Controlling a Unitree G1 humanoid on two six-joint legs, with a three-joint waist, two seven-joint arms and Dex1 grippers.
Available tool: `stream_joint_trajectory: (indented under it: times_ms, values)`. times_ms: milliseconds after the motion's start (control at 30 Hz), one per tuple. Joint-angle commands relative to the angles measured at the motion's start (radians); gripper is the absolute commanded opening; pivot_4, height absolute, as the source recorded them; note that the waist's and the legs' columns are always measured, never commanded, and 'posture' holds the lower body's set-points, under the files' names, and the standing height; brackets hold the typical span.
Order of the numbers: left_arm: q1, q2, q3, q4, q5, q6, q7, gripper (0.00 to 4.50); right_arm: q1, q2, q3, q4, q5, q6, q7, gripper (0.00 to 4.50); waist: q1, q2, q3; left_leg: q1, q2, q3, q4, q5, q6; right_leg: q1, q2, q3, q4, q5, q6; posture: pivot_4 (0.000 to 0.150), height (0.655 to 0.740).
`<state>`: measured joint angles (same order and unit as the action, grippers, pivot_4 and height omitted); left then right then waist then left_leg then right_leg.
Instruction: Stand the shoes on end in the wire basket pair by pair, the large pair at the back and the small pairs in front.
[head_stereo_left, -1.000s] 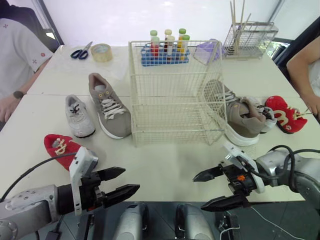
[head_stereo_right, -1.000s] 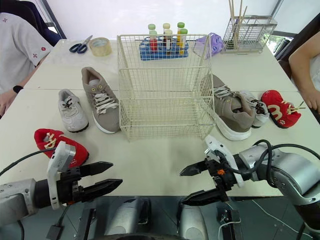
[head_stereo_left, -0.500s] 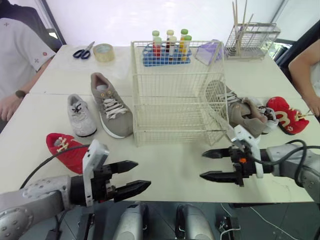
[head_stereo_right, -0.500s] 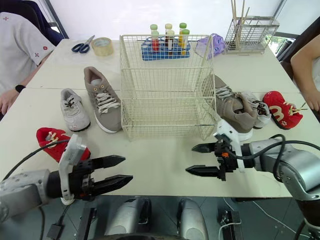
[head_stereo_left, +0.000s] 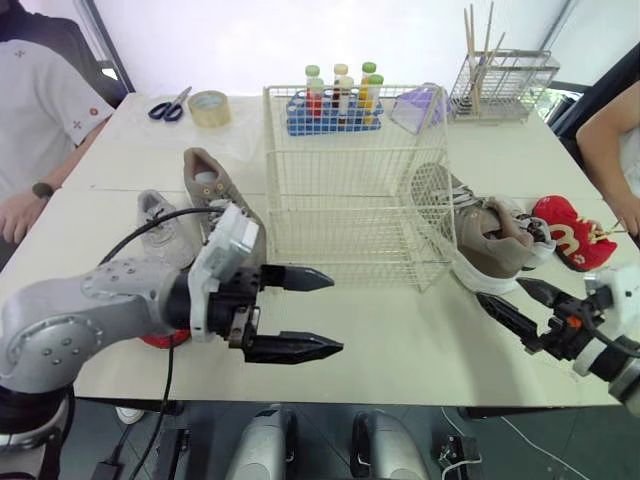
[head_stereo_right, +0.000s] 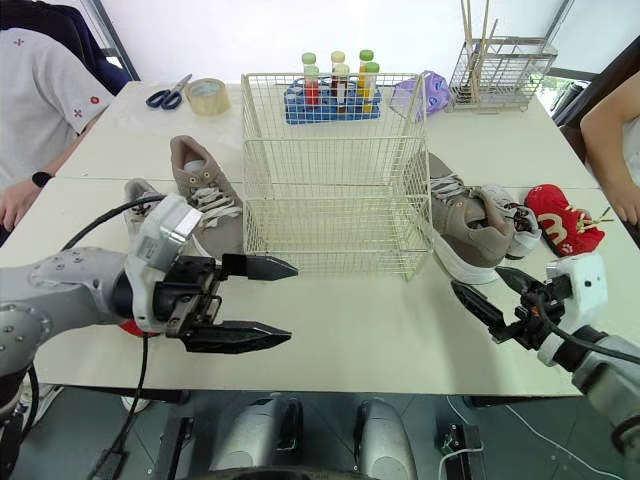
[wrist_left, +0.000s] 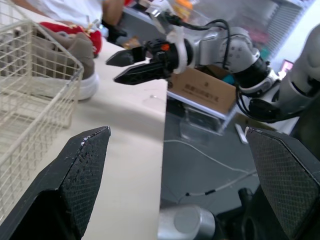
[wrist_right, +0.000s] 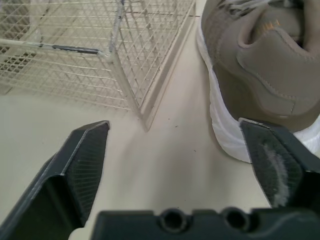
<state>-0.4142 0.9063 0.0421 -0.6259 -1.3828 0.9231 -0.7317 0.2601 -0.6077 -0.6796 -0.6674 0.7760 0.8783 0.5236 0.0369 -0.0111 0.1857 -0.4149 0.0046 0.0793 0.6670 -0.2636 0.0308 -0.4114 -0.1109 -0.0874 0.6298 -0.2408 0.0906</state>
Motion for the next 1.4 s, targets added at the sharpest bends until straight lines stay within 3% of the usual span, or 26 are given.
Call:
stream_joint_trajectory:
  times_ms: [33,400,633,867,1133,1233,1333,1400]
  values:
    - [-0.016,0.016,0.022,0.017,0.013,0.009,-0.041,4.48,-0.029,0.024,0.005,-0.003,-0.054,-0.075,-0.074,4.5,0.001,0.0,0.0,0.0,0.0,0.0,0.0,0.0,0.0,0.0,0.0,0.0,0.0,0.0,0.0,0.15,0.74]
    - [0.036,0.014,0.021,-0.002,0.074,0.01,-0.021,4.48,-0.208,0.003,0.19,0.243,-0.224,-0.214,-0.101,4.5,-0.003,0.0,0.0,0.001,0.0,0.001,0.0,0.0,0.0,0.001,0.0,0.002,0.0,0.0,0.0,0.15,0.74]
    - [0.079,0.021,0.057,-0.034,0.049,0.014,0.004,4.48,-0.302,0.045,0.192,0.379,-0.257,-0.267,-0.141,4.5,-0.01,0.0,0.0,0.003,0.0,0.002,0.0,0.0,0.0,0.002,0.0,0.002,0.0,0.0,0.0,0.15,0.74]
    - [0.118,0.03,0.071,-0.056,0.044,0.011,0.023,4.48,-0.342,0.022,0.194,0.46,-0.25,-0.34,-0.061,4.5,-0.01,0.001,0.001,0.003,0.0,0.001,0.0,0.0,0.0,0.002,0.0,0.002,0.0,0.0,0.0,0.15,0.74]
    - [0.115,0.026,0.062,-0.055,0.063,0.01,0.039,4.48,-0.457,-0.006,0.275,0.675,-0.279,-0.419,0.079,4.5,-0.025,0.001,0.001,0.003,0.0,0.002,0.0,0.0,0.0,0.002,0.0,0.002,0.0,0.0,0.0,0.15,0.74]
    - [0.119,0.025,0.062,-0.061,0.066,0.009,0.046,4.5,-0.485,-0.024,0.302,0.777,-0.311,-0.474,0.131,3.74,-0.027,0.001,0.0,0.004,0.0,0.002,0.0,0.0,0.0,0.002,0.0,0.002,0.0,0.0,0.0,0.15,0.74]
    - [0.133,0.029,0.07,-0.071,0.064,0.009,0.058,4.5,-0.492,-0.034,0.317,0.809,-0.331,-0.503,0.153,2.24,-0.028,0.001,0.0,0.005,0.0,0.002,0.0,0.0,0.0,0.003,0.0,0.002,0.0,0.0,0.0,0.15,0.74]
    - [0.141,0.029,0.073,-0.076,0.064,0.009,0.065,4.5,-0.494,-0.039,0.332,0.815,-0.34,-0.51,0.166,1.55,-0.03,0.0,0.0,0.006,0.0,0.002,0.0,0.0,0.0,0.004,0.0,0.002,0.0,0.0,0.0,0.15,0.74]
